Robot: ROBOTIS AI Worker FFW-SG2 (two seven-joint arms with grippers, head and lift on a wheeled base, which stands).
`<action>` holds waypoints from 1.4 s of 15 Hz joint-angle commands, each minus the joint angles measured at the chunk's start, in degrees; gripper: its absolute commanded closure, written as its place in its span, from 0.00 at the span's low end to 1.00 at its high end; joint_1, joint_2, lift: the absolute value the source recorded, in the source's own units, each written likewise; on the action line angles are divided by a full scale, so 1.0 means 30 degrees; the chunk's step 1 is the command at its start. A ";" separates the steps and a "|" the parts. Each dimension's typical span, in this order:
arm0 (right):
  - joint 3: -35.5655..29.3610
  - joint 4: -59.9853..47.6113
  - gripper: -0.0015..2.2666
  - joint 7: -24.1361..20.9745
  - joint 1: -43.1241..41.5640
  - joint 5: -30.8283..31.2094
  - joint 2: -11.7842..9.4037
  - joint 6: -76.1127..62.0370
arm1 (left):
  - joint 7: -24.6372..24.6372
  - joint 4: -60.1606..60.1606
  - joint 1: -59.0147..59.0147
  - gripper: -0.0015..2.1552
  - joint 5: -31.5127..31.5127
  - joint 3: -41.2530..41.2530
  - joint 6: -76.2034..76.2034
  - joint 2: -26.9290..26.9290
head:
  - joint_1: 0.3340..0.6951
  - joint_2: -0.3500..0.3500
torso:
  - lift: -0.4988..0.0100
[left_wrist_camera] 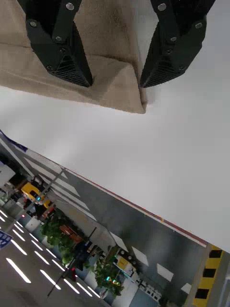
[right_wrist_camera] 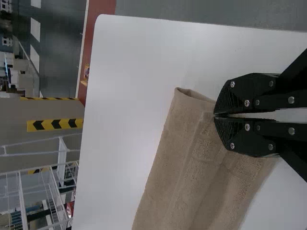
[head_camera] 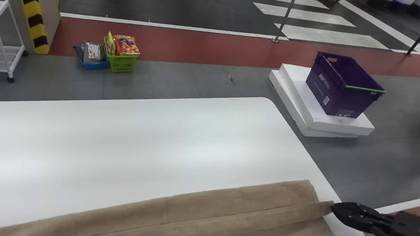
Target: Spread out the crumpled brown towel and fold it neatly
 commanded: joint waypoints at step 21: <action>-0.0295 -0.0839 0.09 -0.0439 -0.1298 -0.1428 0.0917 0.3335 | 0.1689 -0.2030 -0.0284 0.26 0.0645 0.1843 0.8174 -0.0050 | 1.00 0.00 | 0.73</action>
